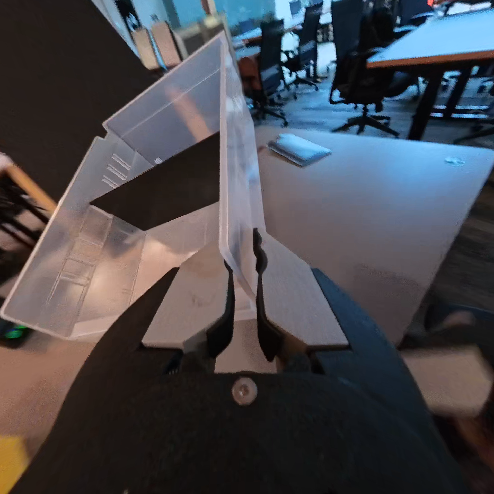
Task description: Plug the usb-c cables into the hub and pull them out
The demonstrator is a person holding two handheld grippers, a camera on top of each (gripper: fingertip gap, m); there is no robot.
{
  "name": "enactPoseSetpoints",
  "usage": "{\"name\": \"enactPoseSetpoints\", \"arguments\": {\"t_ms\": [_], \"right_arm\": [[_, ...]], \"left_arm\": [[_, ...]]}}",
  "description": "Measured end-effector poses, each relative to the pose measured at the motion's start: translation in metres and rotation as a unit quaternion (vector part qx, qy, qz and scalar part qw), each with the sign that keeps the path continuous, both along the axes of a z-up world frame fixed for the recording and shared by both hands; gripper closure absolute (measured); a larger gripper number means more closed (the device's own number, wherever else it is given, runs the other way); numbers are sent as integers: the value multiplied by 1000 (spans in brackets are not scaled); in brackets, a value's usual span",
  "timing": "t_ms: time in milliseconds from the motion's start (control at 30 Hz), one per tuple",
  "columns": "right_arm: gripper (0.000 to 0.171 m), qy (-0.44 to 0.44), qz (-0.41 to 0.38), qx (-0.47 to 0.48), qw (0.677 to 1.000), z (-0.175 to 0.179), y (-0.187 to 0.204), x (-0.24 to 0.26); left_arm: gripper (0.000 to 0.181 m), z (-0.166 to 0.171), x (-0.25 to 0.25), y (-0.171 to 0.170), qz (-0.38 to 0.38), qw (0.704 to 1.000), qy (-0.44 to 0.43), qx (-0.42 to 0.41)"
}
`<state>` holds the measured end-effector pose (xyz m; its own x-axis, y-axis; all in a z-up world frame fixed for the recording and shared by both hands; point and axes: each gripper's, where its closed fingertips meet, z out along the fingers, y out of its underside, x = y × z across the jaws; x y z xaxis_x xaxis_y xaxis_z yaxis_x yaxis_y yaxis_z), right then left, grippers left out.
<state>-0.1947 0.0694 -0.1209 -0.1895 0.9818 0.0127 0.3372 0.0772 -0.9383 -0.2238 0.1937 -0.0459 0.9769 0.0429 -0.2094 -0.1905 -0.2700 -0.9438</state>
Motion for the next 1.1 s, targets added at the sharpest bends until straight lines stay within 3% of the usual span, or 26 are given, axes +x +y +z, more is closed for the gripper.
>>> {"name": "enactPoseSetpoints", "arguments": {"t_ms": [33,133,167,300,400,500,667,867,967,1067,1100], "right_arm": [[95,1,-14,0,1000,1,23,16],[91,7,-53,-14,998,4,85,55],[81,7,-63,-16,998,4,102,67],[85,18,-117,-32,992,3,157,93],[84,11,-137,-34,990,-7,178,101],[84,-4,-137,-26,990,-21,182,98],[84,-21,-131,52,990,-34,173,84],[83,-36,-114,123,985,-39,143,54],[84,-35,-164,178,970,-40,146,36],[83,-47,-186,241,951,-53,153,22],[90,-46,-195,261,944,-56,156,20]], "left_arm": [[174,-22,9,8,-9,1000,-14,-14],[172,-82,43,28,-37,997,-47,-40],[171,-98,55,34,-41,997,-45,-42],[173,-144,110,55,-43,996,53,-58],[177,-149,139,60,-55,997,51,-30],[152,-137,135,48,-42,996,76,-14],[122,-129,96,-20,-36,997,17,-63],[120,-97,-45,-141,173,984,14,-38],[115,-87,-117,-216,310,949,52,-32],[108,-95,-156,-269,377,925,32,-31],[108,-100,-165,-279,389,920,31,-34]]}}
